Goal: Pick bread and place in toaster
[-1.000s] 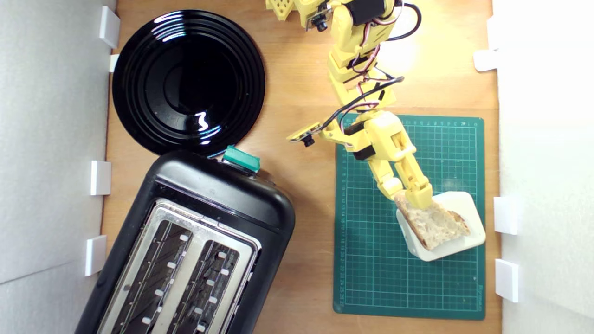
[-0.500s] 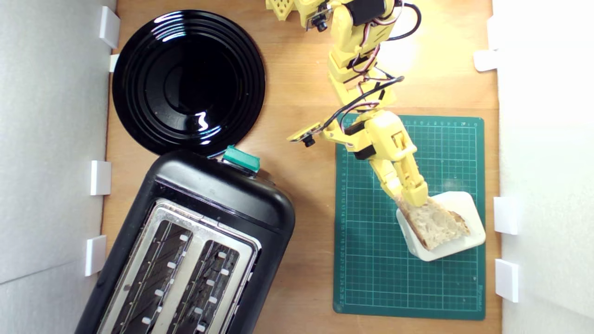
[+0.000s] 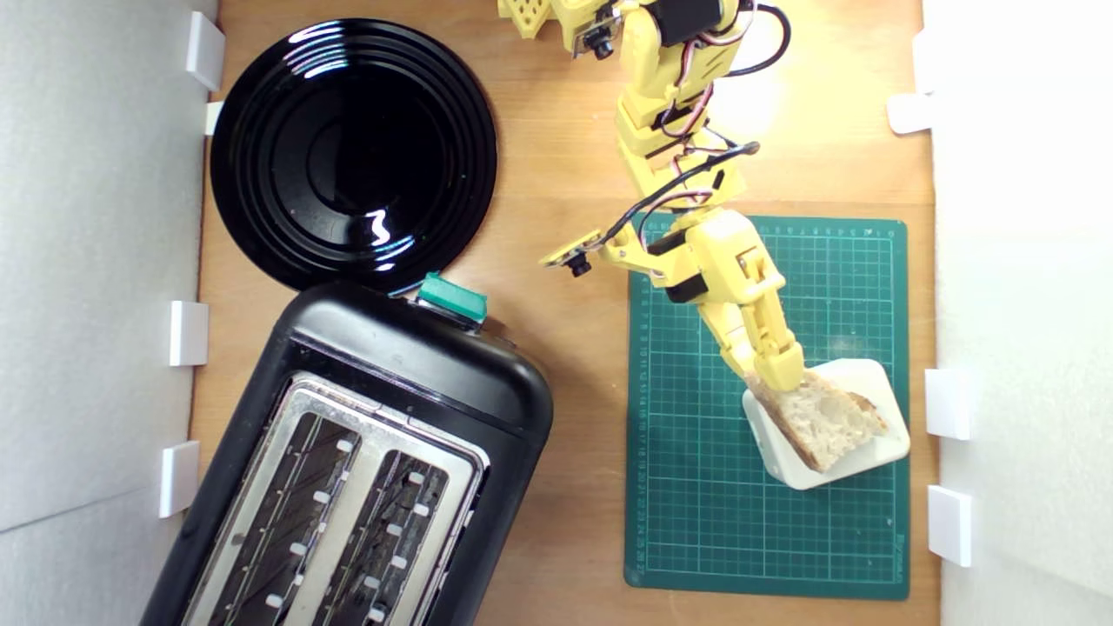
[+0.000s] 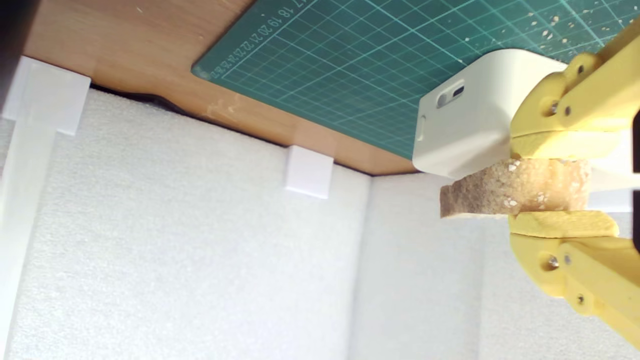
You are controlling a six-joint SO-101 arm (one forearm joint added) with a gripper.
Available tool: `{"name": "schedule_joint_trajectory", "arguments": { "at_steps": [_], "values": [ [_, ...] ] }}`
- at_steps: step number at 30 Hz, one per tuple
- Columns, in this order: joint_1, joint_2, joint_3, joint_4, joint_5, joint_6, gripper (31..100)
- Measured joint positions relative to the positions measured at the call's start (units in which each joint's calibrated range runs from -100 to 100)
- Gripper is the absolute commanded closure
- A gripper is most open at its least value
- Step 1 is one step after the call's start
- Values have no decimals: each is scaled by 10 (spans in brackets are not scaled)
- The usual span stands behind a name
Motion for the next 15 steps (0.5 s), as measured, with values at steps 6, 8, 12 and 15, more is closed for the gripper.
{"name": "schedule_joint_trajectory", "arguments": {
  "at_steps": [6,8,12,15],
  "values": [
    [0,-1,-1,4,-1,-1,807],
    [0,-1,-1,4,-2,-1,810],
    [0,-2,-2,4,-3,-1,809],
    [0,-2,-4,4,-3,-1,809]
  ]
}}
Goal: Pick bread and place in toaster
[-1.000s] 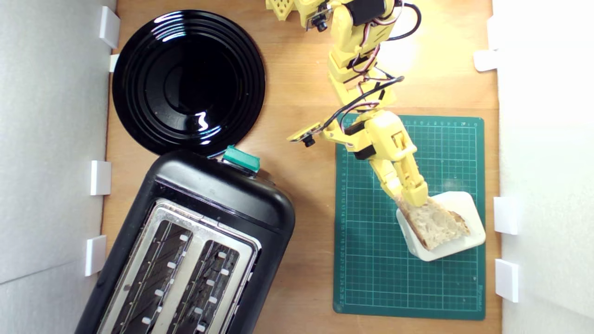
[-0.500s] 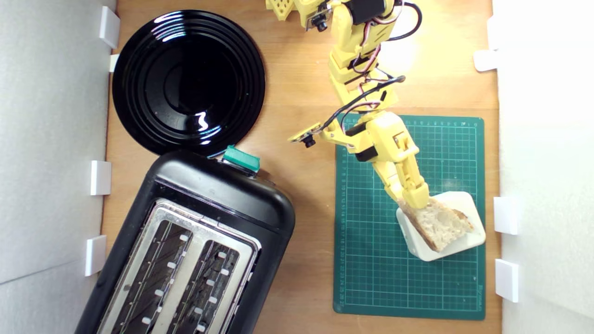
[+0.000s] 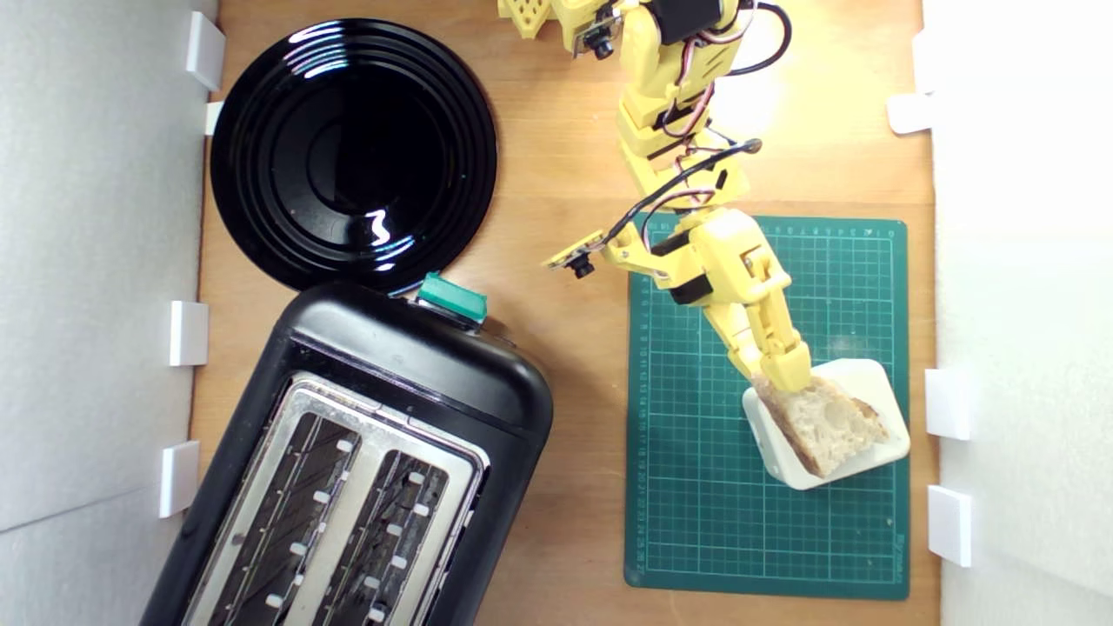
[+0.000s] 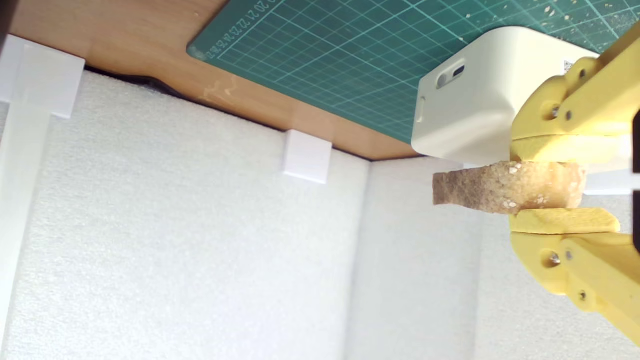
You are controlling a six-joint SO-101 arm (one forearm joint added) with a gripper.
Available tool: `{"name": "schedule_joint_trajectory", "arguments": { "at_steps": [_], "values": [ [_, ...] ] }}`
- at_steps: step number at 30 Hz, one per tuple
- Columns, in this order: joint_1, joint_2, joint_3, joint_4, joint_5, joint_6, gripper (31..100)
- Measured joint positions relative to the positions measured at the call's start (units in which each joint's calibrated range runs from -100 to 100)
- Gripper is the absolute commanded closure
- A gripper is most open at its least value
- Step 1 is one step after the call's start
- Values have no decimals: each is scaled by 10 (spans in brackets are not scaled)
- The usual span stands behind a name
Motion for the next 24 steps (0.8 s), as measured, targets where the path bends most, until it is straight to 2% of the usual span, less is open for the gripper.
{"name": "schedule_joint_trajectory", "arguments": {
  "at_steps": [9,19,24],
  "values": [
    [1,-22,2,-9,-1,1,809],
    [3,-120,10,-4,0,1,809],
    [22,-181,10,-3,0,1,809]
  ]
}}
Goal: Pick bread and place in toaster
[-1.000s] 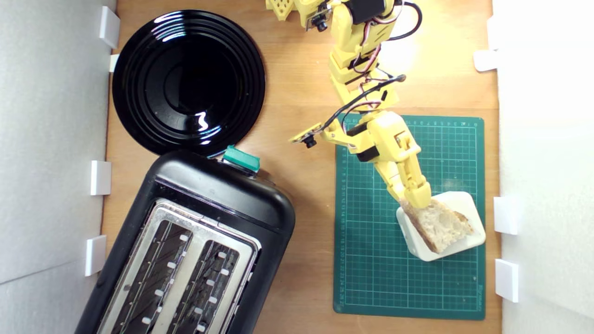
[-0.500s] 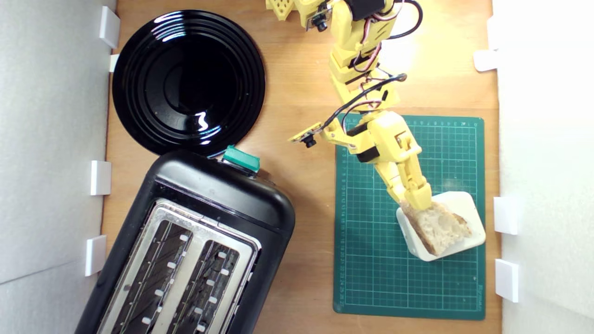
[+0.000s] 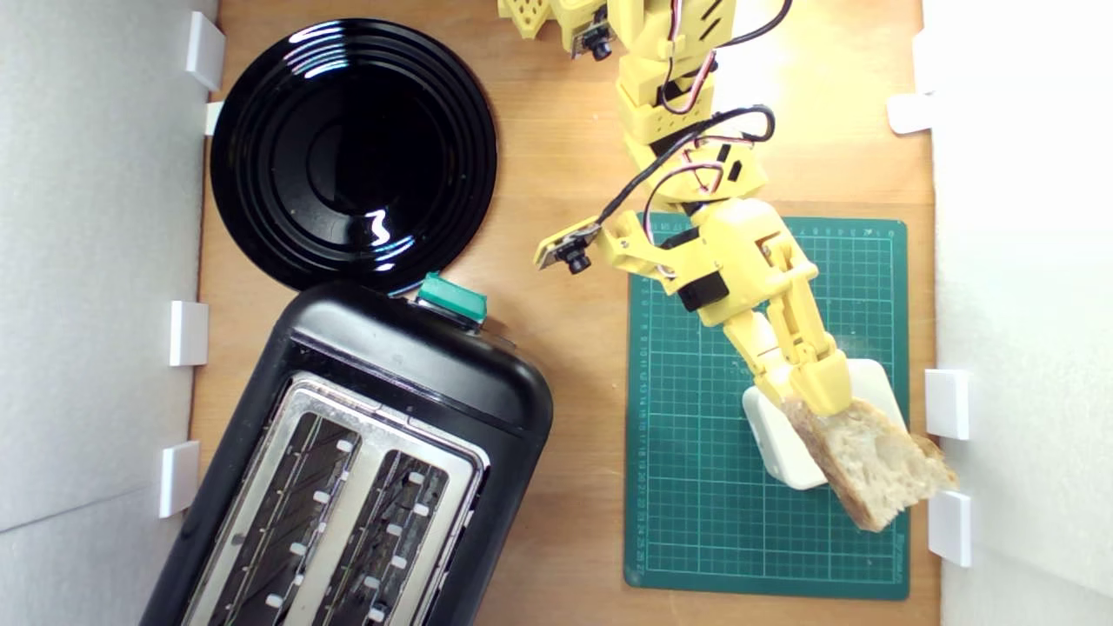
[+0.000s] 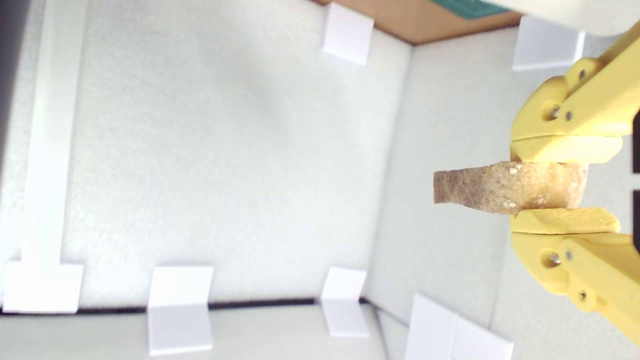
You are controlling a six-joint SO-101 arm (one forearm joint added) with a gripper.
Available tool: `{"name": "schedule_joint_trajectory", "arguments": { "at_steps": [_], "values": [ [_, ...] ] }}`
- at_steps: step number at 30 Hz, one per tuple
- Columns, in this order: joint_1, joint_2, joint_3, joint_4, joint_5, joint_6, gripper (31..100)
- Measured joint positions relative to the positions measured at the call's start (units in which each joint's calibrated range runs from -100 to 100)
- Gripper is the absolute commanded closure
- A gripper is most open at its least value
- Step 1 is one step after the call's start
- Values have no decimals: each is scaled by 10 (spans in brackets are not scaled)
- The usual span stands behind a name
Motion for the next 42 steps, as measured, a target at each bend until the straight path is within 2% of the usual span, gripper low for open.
{"name": "schedule_joint_trajectory", "arguments": {
  "at_steps": [2,12,22,24,31,36,42],
  "values": [
    [7,-25,0,-8,0,0,810],
    [45,-147,0,-4,0,0,810],
    [52,-197,1,6,4,13,810],
    [52,-213,1,-4,19,21,810],
    [59,-357,2,-6,265,29,810],
    [57,-441,2,0,388,31,810],
    [59,-505,-30,0,532,88,809]
  ]
}}
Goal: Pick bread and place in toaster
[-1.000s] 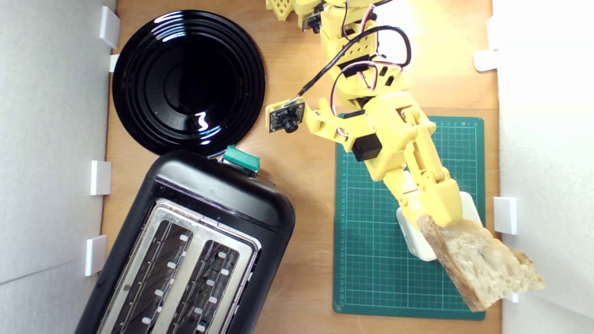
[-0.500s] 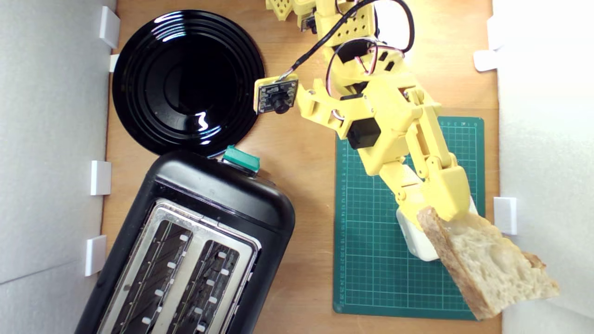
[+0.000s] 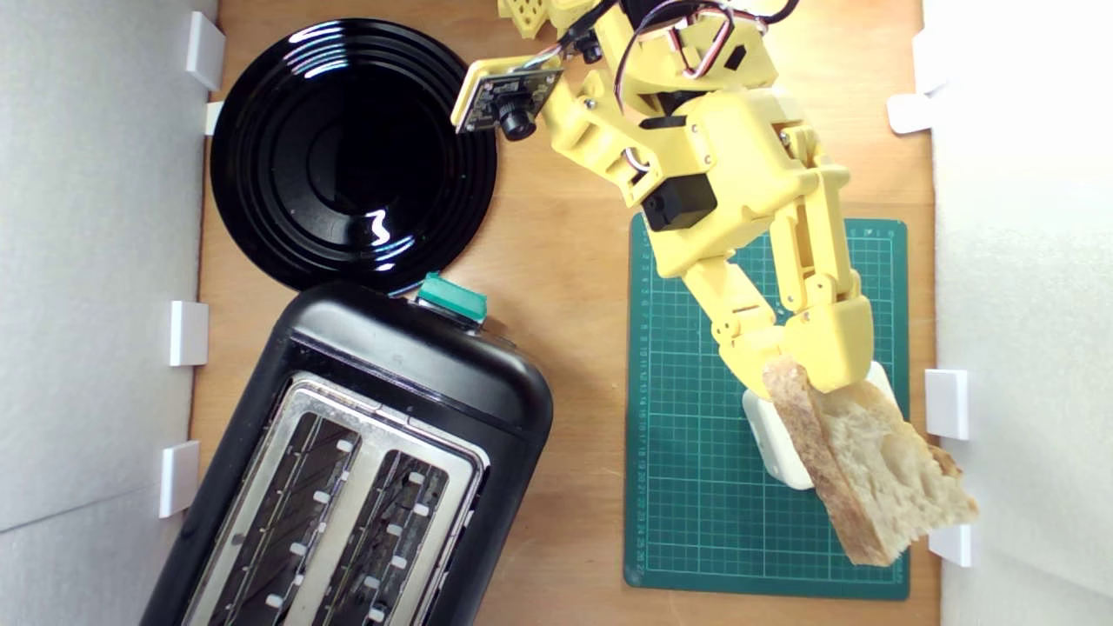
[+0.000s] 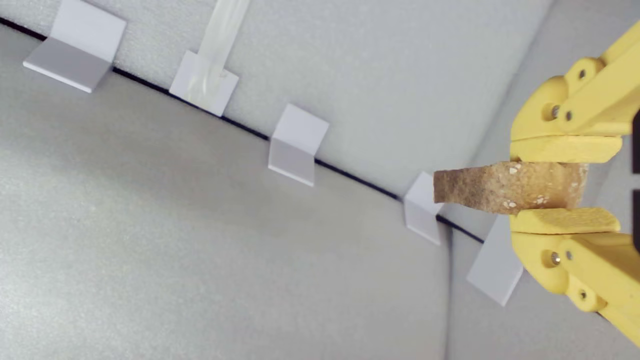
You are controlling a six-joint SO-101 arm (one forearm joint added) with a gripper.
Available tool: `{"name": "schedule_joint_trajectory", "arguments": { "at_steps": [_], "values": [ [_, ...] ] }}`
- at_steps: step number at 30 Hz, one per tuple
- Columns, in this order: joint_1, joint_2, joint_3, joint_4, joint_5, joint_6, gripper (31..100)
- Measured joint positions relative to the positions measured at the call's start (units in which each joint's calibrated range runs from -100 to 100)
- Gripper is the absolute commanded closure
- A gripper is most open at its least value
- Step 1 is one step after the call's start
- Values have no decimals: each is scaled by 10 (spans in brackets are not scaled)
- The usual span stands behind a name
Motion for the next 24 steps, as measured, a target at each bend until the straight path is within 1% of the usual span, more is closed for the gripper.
{"name": "schedule_joint_trajectory", "arguments": {
  "at_steps": [2,5,10,15,19,24],
  "values": [
    [-1,-13,-37,0,73,15,809],
    [-1,-25,-93,0,166,23,810],
    [1,-39,-166,0,274,41,810],
    [15,-40,-242,0,380,96,810],
    [16,-40,-306,0,469,146,810],
    [51,-40,-373,2,545,197,810]
  ]
}}
